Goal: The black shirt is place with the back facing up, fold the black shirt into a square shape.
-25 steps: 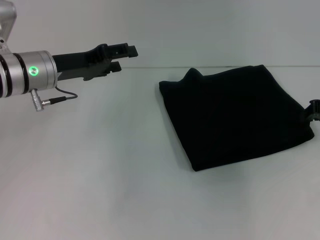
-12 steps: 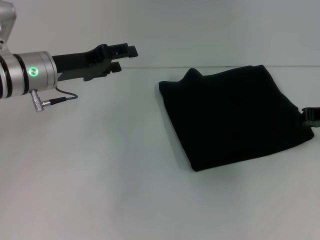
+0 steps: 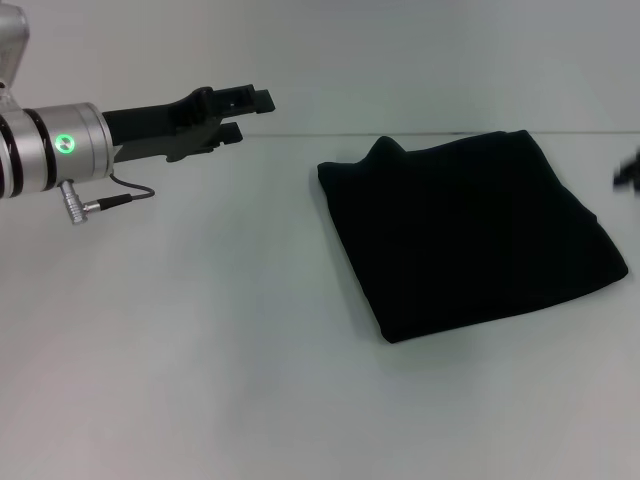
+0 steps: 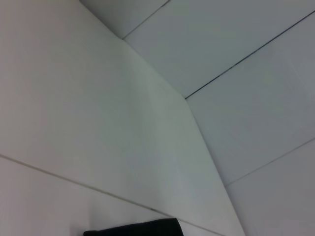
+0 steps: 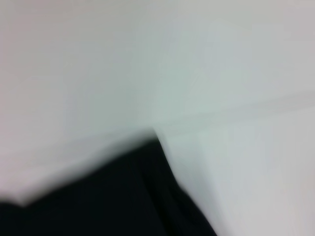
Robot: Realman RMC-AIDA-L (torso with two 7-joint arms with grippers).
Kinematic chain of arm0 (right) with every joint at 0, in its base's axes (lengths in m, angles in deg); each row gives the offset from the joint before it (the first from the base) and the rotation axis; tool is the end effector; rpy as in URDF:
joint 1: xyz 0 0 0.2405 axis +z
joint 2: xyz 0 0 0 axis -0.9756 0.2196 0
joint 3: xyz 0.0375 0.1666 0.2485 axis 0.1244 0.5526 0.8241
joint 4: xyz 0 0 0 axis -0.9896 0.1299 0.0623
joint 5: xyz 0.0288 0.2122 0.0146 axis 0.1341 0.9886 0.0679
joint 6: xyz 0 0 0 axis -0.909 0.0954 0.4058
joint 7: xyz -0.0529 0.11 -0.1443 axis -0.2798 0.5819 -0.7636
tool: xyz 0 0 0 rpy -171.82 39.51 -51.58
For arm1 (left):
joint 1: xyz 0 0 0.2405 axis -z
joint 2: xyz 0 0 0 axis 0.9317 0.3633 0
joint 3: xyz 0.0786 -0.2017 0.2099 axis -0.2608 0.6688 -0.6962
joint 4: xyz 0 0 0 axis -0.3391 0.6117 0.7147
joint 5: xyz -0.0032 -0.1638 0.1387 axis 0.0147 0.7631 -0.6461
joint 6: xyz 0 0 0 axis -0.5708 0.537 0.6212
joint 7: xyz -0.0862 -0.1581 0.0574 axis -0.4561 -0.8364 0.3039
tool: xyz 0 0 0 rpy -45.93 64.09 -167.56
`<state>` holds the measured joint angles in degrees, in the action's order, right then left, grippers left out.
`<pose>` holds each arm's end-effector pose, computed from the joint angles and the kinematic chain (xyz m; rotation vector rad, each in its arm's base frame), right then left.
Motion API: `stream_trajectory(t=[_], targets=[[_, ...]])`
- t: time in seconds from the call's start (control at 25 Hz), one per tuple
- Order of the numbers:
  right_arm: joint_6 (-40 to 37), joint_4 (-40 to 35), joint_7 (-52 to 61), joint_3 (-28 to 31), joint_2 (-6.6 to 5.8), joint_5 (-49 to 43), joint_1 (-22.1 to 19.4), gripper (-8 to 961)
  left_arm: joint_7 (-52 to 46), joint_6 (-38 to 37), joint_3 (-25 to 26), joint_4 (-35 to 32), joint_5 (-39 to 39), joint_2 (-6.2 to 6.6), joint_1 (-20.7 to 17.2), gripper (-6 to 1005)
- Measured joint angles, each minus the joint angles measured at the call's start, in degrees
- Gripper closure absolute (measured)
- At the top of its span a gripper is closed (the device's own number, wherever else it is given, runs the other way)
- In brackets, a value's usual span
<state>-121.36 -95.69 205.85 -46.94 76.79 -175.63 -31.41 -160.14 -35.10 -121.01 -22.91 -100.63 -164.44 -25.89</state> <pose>0.3282 0.5132 0.0462 -1.7905 1.5416 0.1223 -0.2327 0.4900 -0.0253 -2.0606 -1.6871 -0.9137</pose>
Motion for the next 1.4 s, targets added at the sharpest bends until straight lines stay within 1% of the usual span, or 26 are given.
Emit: stream_trajectory(t=[0.12,0.24,0.4,0.52,0.64,0.76,1.0,1.12,1.16,1.24,1.28,1.32,1.4], targets=[[5.1,-0.01,-3.06,0.32,0.03,8.28,0.05,689,0.0,0.2,0.0,0.0,0.42,0.0,-0.01,247],[13.27,4.99,-7.65,0.06,0.5,14.84,1.25,668,0.0,0.17,0.01,0.0,0.48,0.0,-0.01,247],[24.43,14.61,-11.55,-0.07,0.76,16.25,4.11,673,0.0,0.16,0.06,0.0,0.52,0.0,-0.01,247],[29.82,20.18,-14.38,-0.32,1.02,16.11,5.9,673,0.0,0.32,0.18,0.0,0.74,0.0,-0.01,247],[31.8,21.67,-15.16,-0.78,1.59,16.17,6.49,672,0.1,0.5,0.2,0.0,1.33,0.0,-0.01,246],[31.97,21.74,-15.21,-0.87,2.01,16.41,6.67,671,0.14,0.64,0.2,0.0,1.34,0.0,0.08,246],[31.79,22.71,-15.38,-1.11,2.31,16.18,7.12,669,0.17,0.68,0.14,0.0,1.36,0.0,0.08,246],[29.98,22.21,-15.48,-1.39,2.3,16.14,7.01,668,0.44,0.67,-0.18,0.0,1.22,0.04,0.04,246],[28.84,21.6,-15.48,-1.43,2.18,16.14,6.9,668,0.46,0.43,-0.38,0.03,0.54,0.15,0.15,246],[23.63,19.54,-15.15,-1.46,1.22,16.13,6.65,667,0.11,-1.56,-0.94,0.22,-2.66,0.47,0.7,247],[21.17,18.56,-14.75,-1.45,0.45,16.14,6.65,667,-0.31,-3.08,-1.08,0.48,-4.51,0.62,1.05,247],[17.08,17.51,-13.56,-1.46,-0.92,16.13,6.81,666,-0.93,-5.16,-1.25,0.89,-6.73,0.75,1.47,247],[12.41,16.27,-11.6,-1.47,-2.74,16.13,7.14,665,-2.31,-7.73,-1.29,1.97,-8.96,0.86,1.91,247]])
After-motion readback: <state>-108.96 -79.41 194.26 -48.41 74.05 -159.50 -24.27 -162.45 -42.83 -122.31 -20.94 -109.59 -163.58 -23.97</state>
